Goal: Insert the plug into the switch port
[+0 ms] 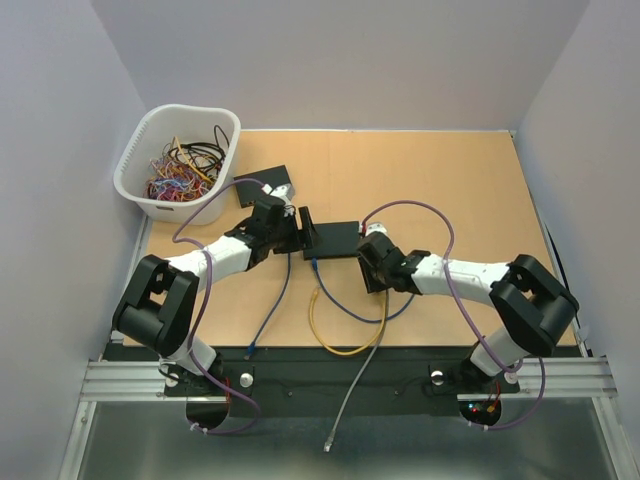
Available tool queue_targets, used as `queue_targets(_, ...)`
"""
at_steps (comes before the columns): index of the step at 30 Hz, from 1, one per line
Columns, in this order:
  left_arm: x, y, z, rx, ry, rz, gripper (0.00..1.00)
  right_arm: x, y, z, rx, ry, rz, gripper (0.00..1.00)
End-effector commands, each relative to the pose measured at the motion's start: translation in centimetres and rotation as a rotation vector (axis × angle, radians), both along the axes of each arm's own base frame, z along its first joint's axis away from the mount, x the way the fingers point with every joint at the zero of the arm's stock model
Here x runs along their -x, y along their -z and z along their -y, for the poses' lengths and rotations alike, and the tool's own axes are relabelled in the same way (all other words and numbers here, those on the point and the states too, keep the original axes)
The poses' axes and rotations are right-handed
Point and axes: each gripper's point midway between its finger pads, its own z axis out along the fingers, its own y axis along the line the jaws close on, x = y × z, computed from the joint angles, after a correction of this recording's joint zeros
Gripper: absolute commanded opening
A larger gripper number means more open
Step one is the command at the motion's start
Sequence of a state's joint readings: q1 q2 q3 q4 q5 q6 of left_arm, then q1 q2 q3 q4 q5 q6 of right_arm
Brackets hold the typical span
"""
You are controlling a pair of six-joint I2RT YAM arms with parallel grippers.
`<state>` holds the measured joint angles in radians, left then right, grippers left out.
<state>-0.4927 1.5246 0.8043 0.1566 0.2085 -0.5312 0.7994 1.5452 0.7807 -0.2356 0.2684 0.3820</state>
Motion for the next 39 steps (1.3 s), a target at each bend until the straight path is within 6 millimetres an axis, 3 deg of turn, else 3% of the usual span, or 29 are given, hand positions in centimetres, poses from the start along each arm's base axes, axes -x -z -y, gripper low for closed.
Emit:
queue_targets(1, 0.0, -0.8, -0.5, -0.002, 0.001, 0.037, 0.82, -0.2, 0.0, -0.1, 0.034, 0.01, 0.01, 0.38)
queue_targets(8, 0.1, -0.7, -0.7, -0.004, 0.0, 0.033, 0.82, -0.4, 0.3, 0.1, 0.07, 0.015, 0.017, 0.32)
queue_targets(14, 0.1, -0.6, -0.7, -0.006, 0.001, 0.035, 0.82, -0.5, 0.7, -0.1, 0.097, 0.005, 0.021, 0.13)
queue_targets(23, 0.1, -2.0, -0.6, 0.013, 0.013, 0.075, 0.82, -0.9, -1.6, -1.0, 0.048, 0.003, 0.085, 0.01)
queue_targets(25, 0.1, -2.7, -0.4, 0.029, 0.024, 0.093, 0.82, -1.0, -3.1, -1.5, -0.009, -0.009, 0.123, 0.0)
queue_targets(29, -0.1, -3.9, -0.4, 0.039, 0.021, 0.121, 0.82, 0.4, -6.1, -4.6, -0.211, -0.171, 0.153, 0.01)
queue_targets(31, 0.0, -4.6, -0.4, 0.048, 0.02, 0.137, 0.82, 3.0, -7.7, -7.2, -0.366, -0.336, 0.114, 0.01)
queue_targets(32, -0.1, -4.9, -0.4, 0.051, 0.017, 0.144, 0.82, 4.5, -9.6, -8.6, -0.477, -0.441, 0.13, 0.0)
queue_targets(36, 0.1, -6.0, -0.5, 0.066, 0.019, 0.165, 0.82, 8.0, -14.0, -10.4, -0.672, -0.646, 0.149, 0.01)
queue_targets(37, 0.5, -7.1, -0.1, 0.094, 0.037, 0.171, 0.82, 9.9, -15.7, -11.2, -0.741, -0.749, 0.115, 0.01)
queue_targets(39, 0.9, -7.9, 0.0, 0.119, 0.046, 0.175, 0.81, 10.6, -16.4, -11.4, -0.769, -0.788, 0.105, 0.01)
